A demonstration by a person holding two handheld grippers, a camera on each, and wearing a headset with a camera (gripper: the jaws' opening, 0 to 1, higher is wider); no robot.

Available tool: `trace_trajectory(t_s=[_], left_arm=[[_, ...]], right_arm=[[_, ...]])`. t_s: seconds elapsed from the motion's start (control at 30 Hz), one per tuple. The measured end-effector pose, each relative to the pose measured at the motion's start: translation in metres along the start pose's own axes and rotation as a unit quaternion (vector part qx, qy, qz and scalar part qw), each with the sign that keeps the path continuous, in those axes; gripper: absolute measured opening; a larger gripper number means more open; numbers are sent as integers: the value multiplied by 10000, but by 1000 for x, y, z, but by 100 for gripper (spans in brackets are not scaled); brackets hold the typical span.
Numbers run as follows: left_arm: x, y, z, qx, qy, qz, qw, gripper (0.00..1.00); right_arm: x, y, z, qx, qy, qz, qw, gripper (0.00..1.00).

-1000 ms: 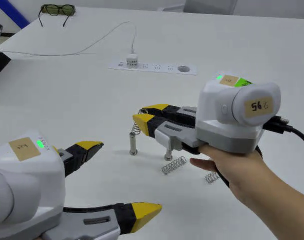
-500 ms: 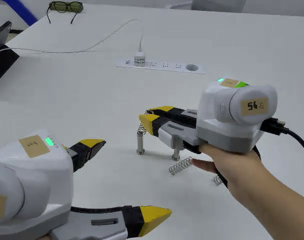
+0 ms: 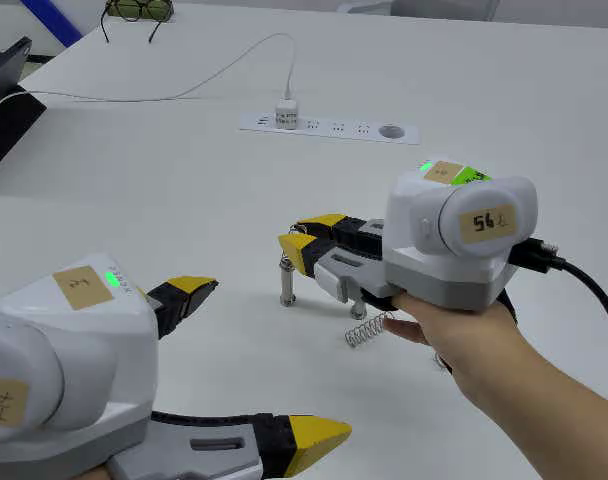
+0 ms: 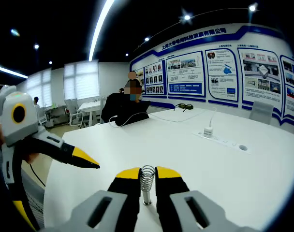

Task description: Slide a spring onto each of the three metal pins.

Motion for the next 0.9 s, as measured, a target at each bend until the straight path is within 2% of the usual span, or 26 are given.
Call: trace_trajectory(t_s=[0.07, 0.13, 0.17, 0.37, 0.63, 0.9], left_arm=[[0, 0, 0, -11, -3, -1, 10000, 99], [0, 0, 0, -28, -7, -25, 10000, 98], [0, 0, 0, -23, -11, -24, 10000, 98], [0, 1, 2, -76, -67, 32, 9999, 97], [1, 1, 3, -40, -87, -3, 10000, 95], [1, 0, 3, -17, -97, -23, 9999, 94]], right_arm=[[2, 0, -2, -11, 28, -3, 10000, 12], [4, 0, -3, -127, 65, -39, 9999, 12], [4, 0, -3, -326, 52, -103, 9994, 12], [8, -1, -8, -605, 55, -188, 9980, 12], [14, -12, -8, -418, 60, -340, 9985, 12], [17, -19, -10, -401, 39, -471, 9981, 12]])
Point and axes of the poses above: the centre of the closed fingertips' face, and the gripper's own axes: x roughly forward along the fingers, z roughly to its right, y roughly out of its top, the point moved 7 cm from there along -x, roughly backward along the fingers, and after that the axes turned 8 degrees about -x, right-handed, at the moved point
